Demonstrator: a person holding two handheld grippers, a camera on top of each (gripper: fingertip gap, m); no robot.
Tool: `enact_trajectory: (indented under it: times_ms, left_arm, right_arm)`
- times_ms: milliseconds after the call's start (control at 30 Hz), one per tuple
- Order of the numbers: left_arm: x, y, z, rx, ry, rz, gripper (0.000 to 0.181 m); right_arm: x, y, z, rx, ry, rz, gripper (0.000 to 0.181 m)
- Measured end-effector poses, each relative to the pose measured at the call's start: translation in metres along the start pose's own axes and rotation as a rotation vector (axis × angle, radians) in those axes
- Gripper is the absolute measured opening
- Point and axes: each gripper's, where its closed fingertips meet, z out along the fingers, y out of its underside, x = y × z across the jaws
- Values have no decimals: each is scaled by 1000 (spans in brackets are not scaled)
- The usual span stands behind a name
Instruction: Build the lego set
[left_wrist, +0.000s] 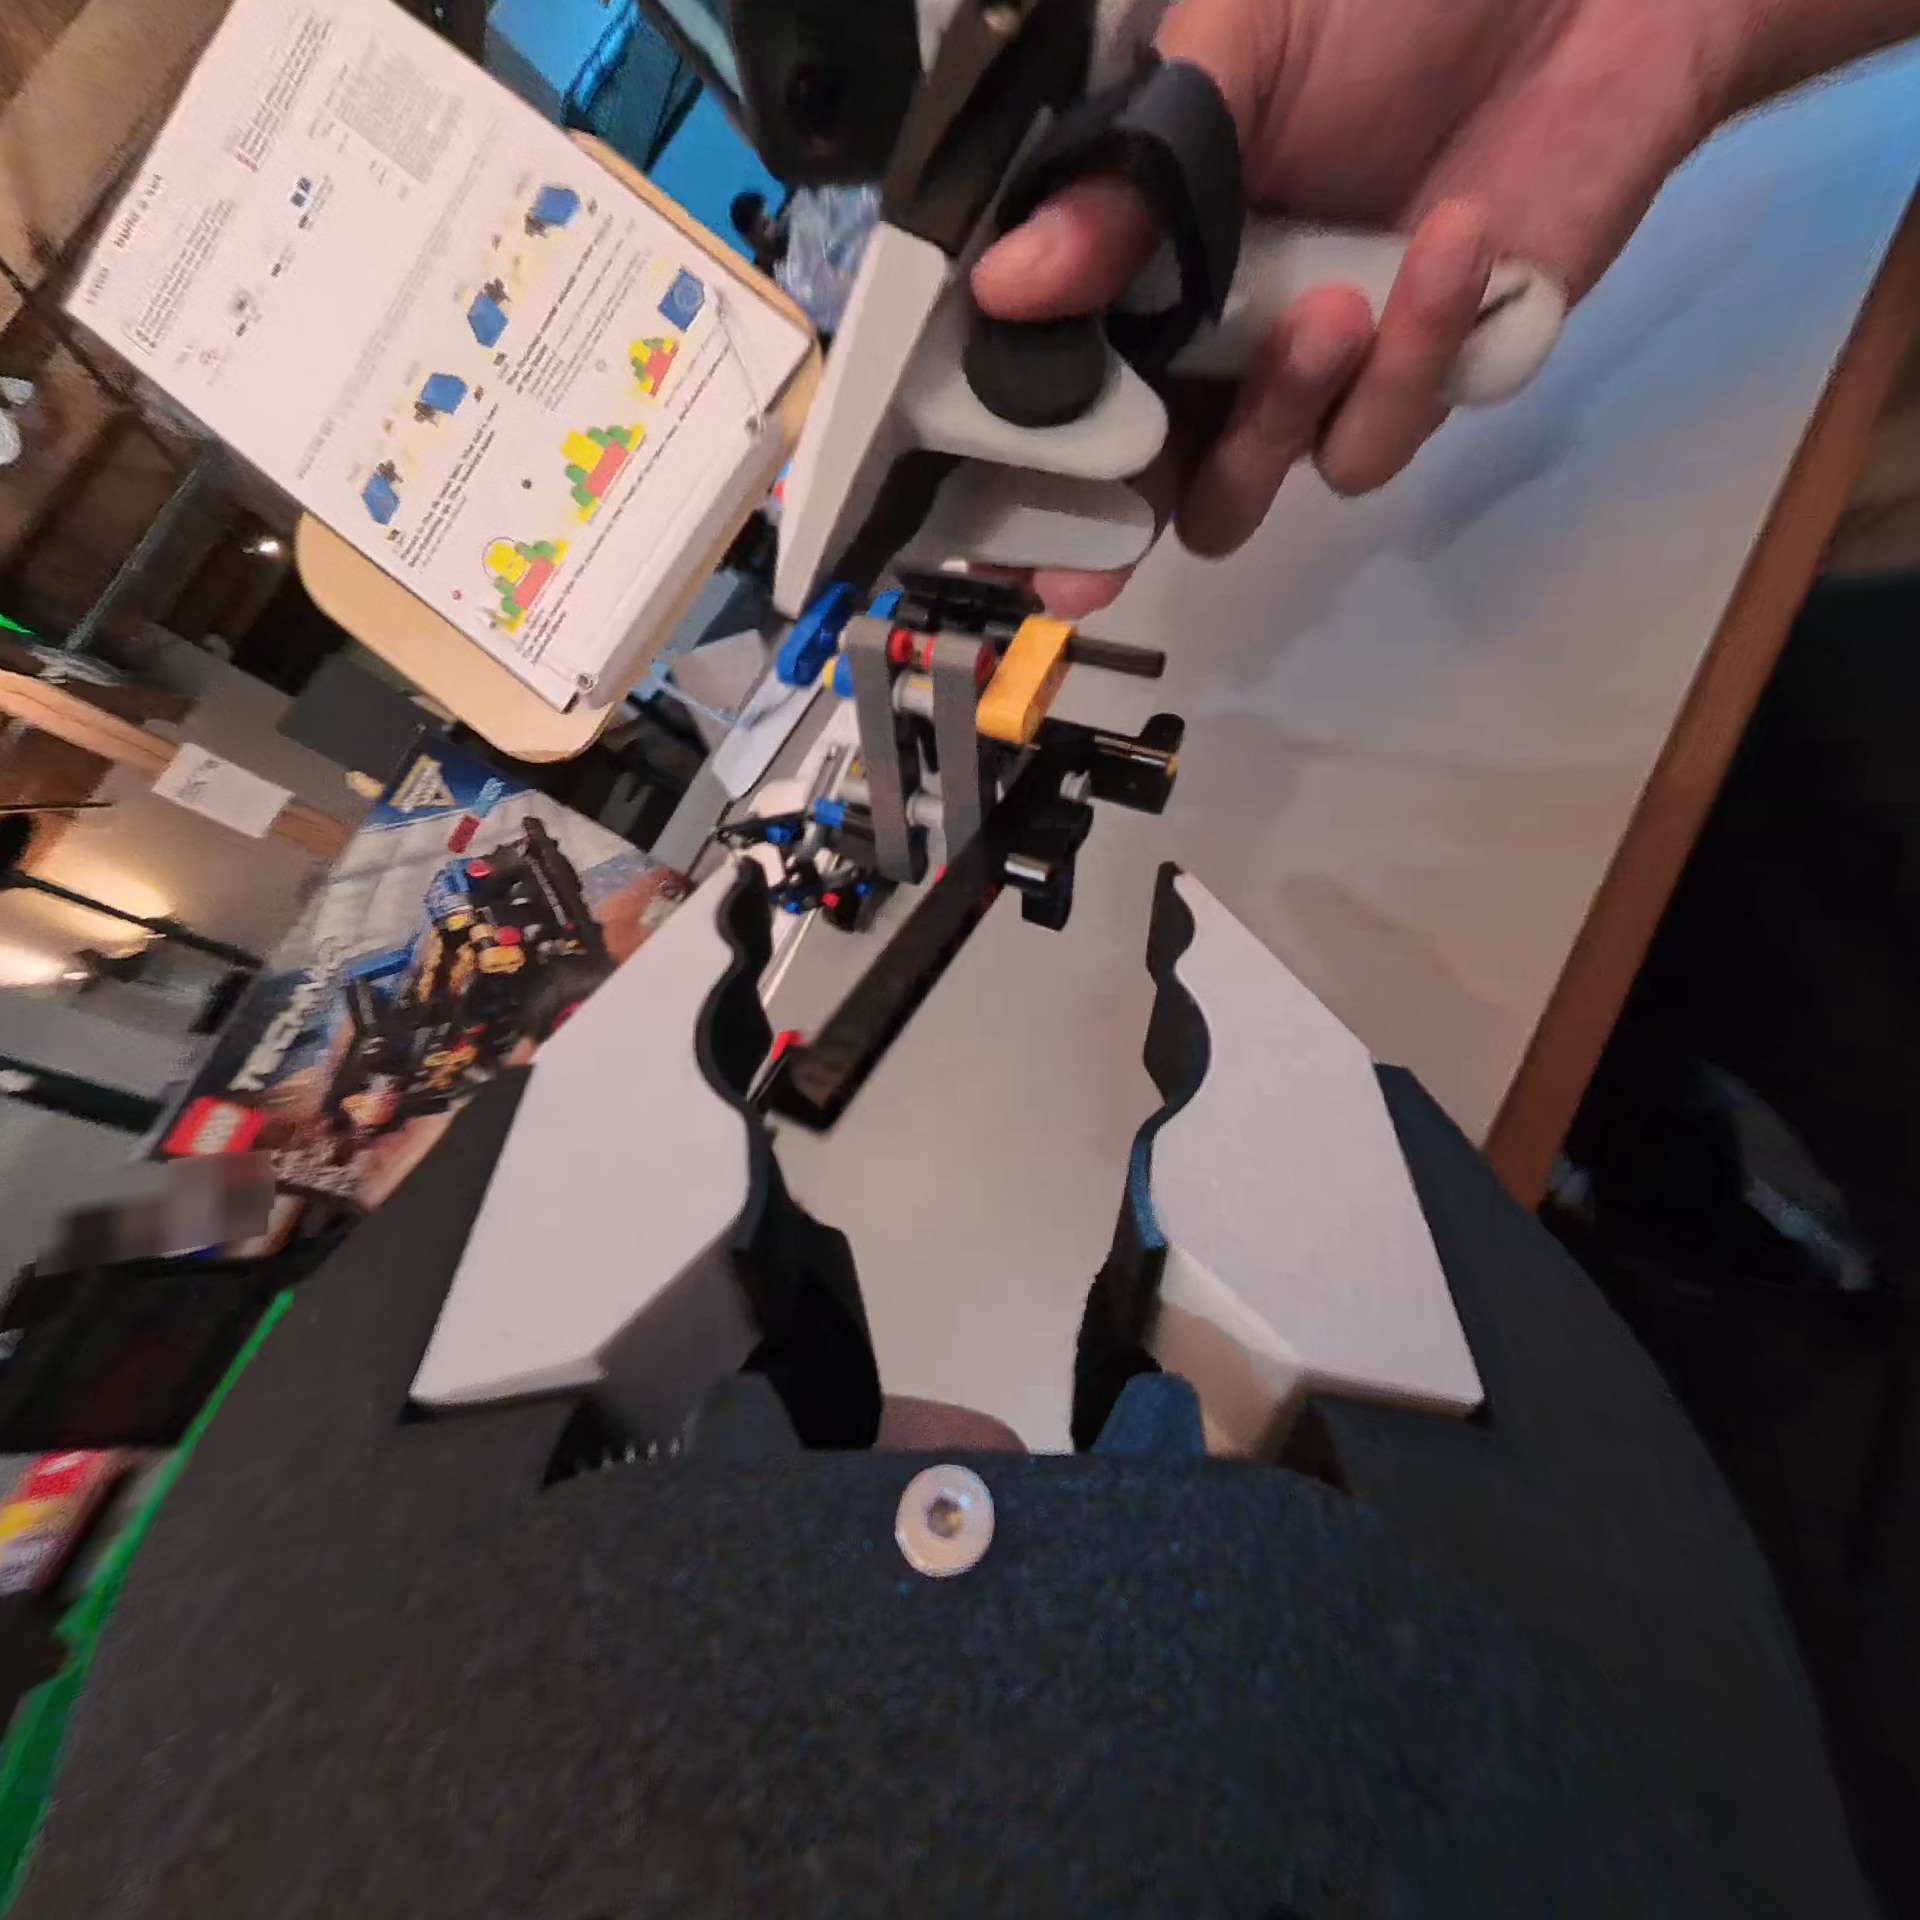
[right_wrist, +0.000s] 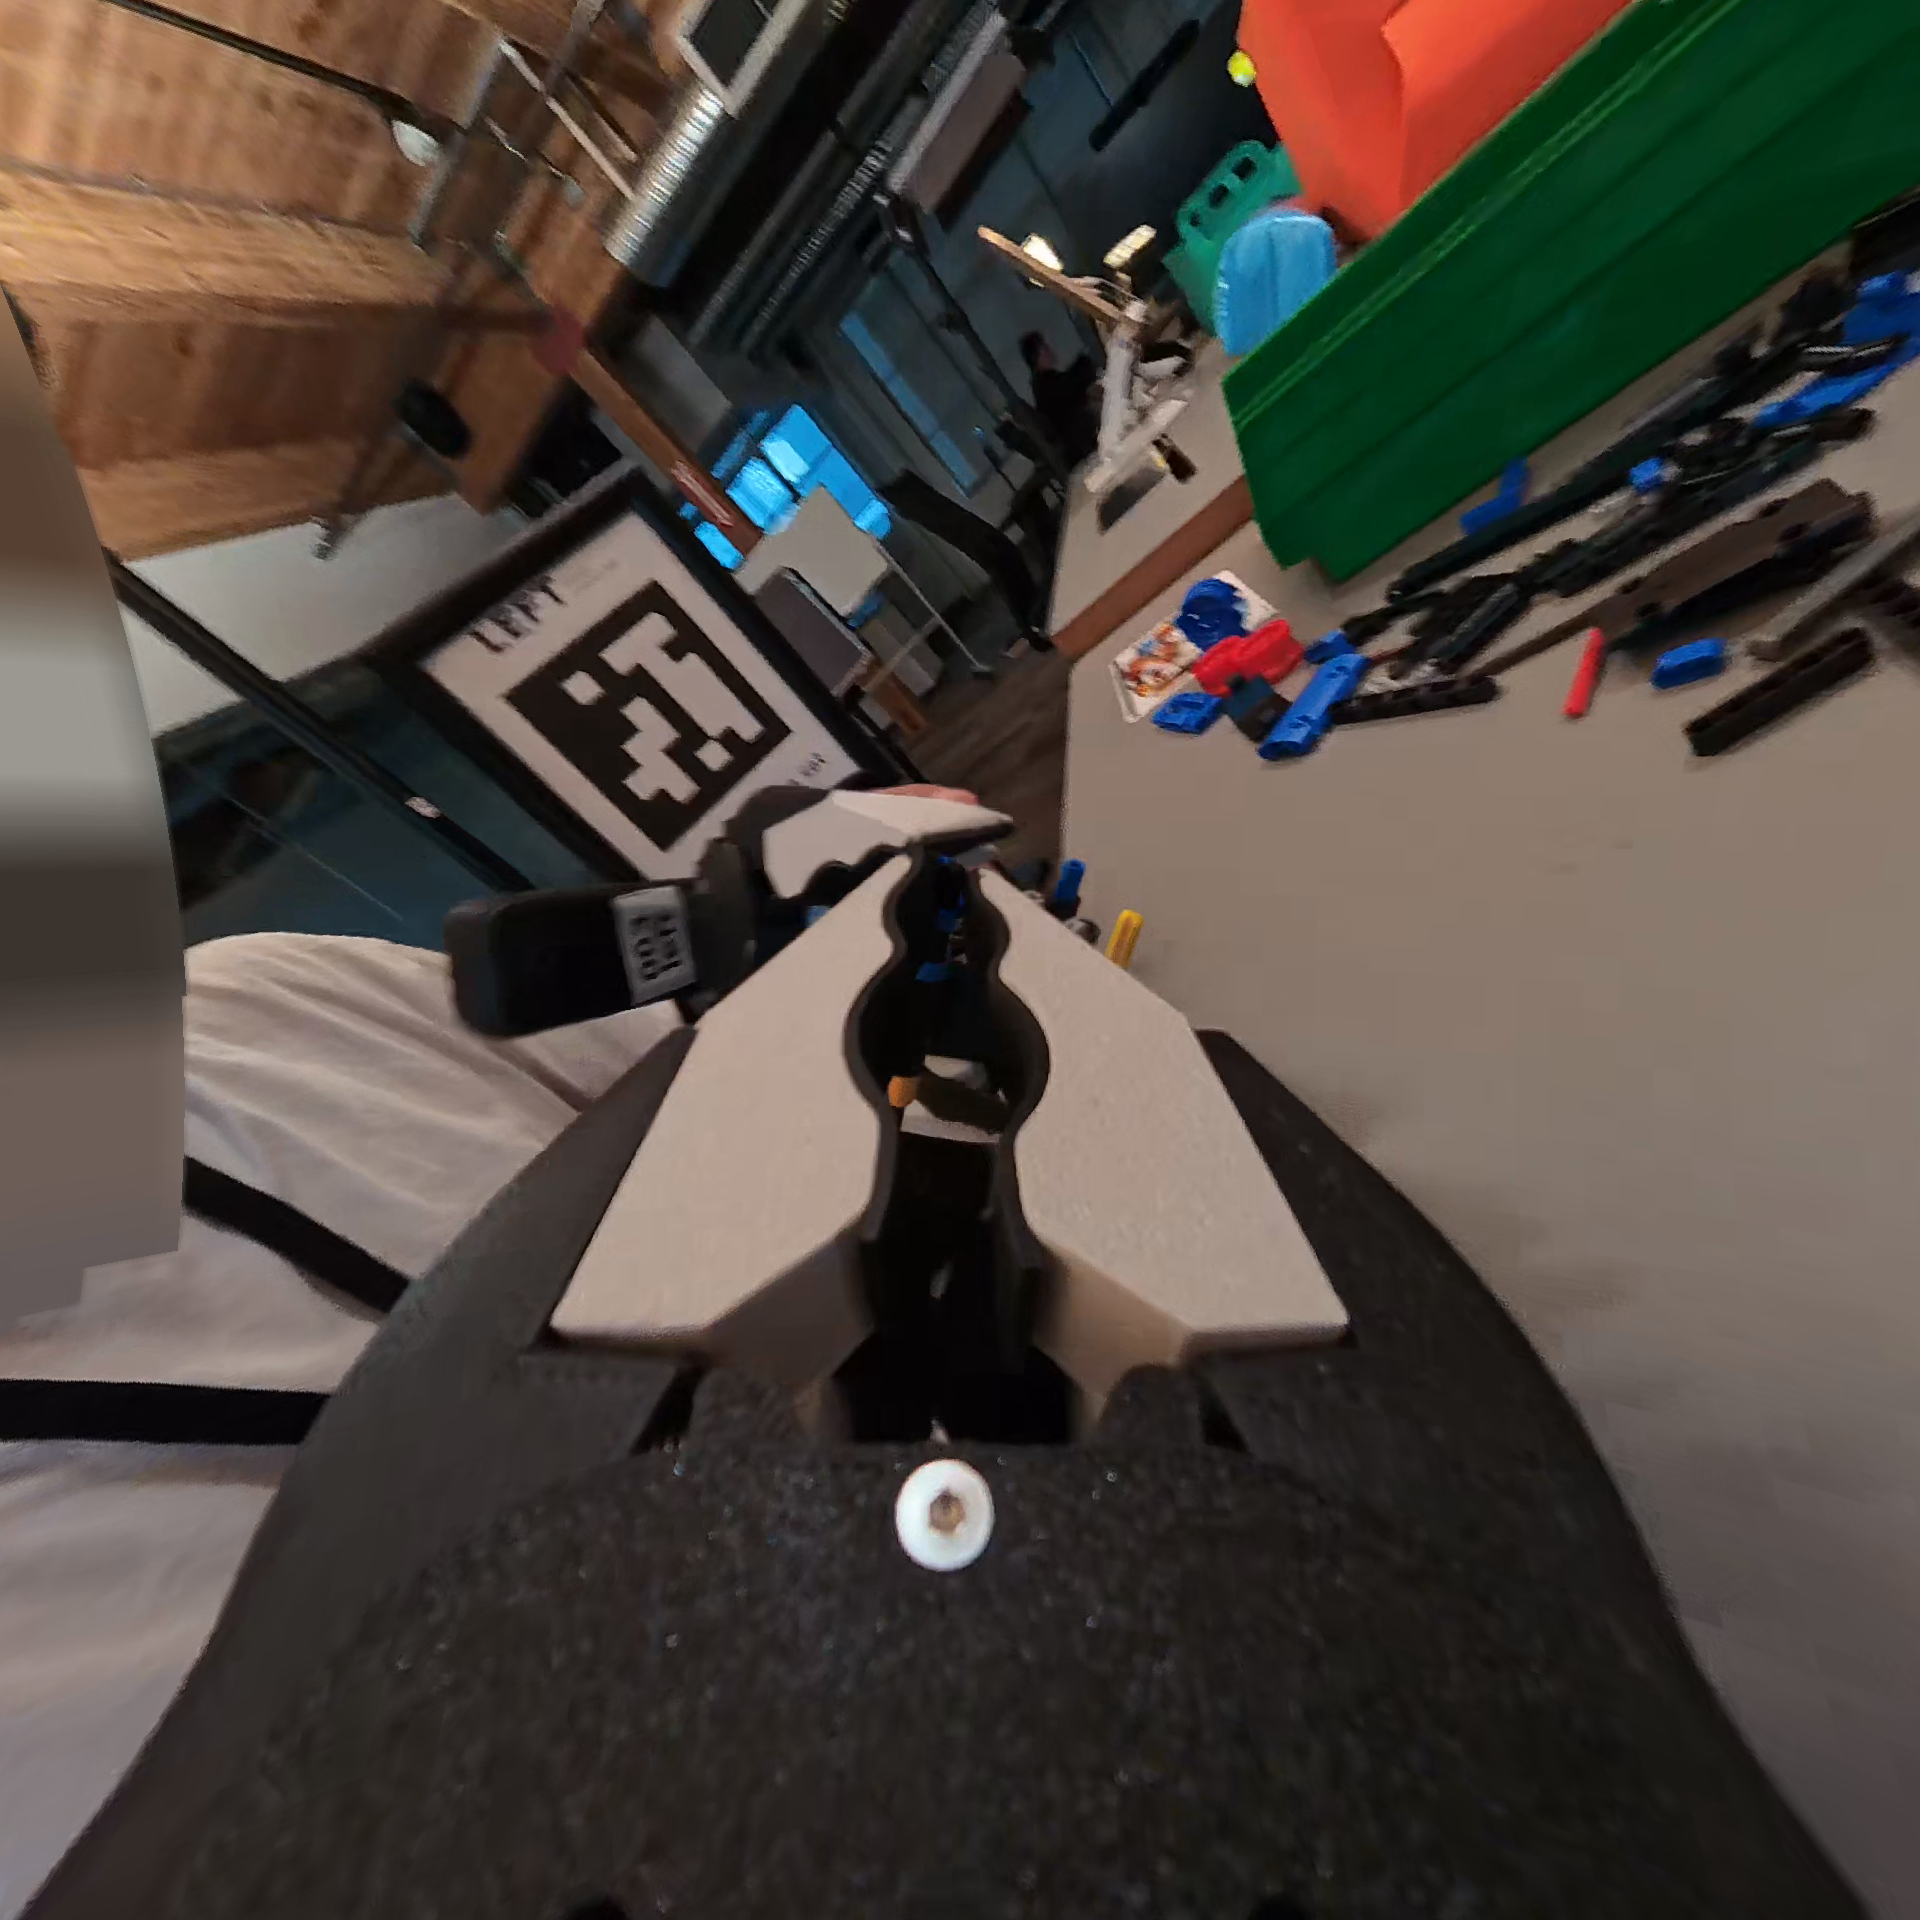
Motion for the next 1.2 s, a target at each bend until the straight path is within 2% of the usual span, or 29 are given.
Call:
enact_trajectory:
  times_ms: [33,100,200,233,300,400,500,633,767,867,1000,1100,1200]
  left_arm:
    - [-2,-8,-7,63,19,-58,68]
    - [-7,-25,-27,226,85,-197,60]
    - [-38,-40,-56,473,86,-443,45]
    - [-43,-35,-54,476,108,-534,46]
    - [-36,-27,-37,430,185,-681,63]
    - [-16,-24,-10,357,174,-706,67]
    - [-9,-36,-7,399,198,-720,56]
    - [0,-30,1,345,210,-801,52]
    - [-16,-25,0,393,170,-975,29]
    - [-21,-23,2,416,187,-1066,25]
    - [-27,-20,0,438,188,-1078,25]
    - [-30,-15,1,411,163,-1072,24]
    - [-42,-7,3,395,115,-1094,24]
  right_arm:
    - [-7,-3,-2,21,-49,15,3]
    - [-19,-10,-8,57,-135,31,3]
    - [-26,-19,-16,116,-189,19,3]
    - [-25,-21,-17,127,-189,13,3]
    - [-28,-27,-18,180,-206,-9,3]
    - [-37,-27,-13,195,-259,-7,3]
    - [-45,-26,-10,226,-335,28,3]
    - [-32,-23,-6,263,-258,-21,3]
    - [-28,-22,-3,301,-233,-64,3]
    - [-27,-24,-2,360,-232,-68,4]
    - [-23,-22,-1,354,-242,-21,4]
    - [-18,-23,0,338,-169,-94,4]
    - [-5,-29,-3,294,30,-284,32]
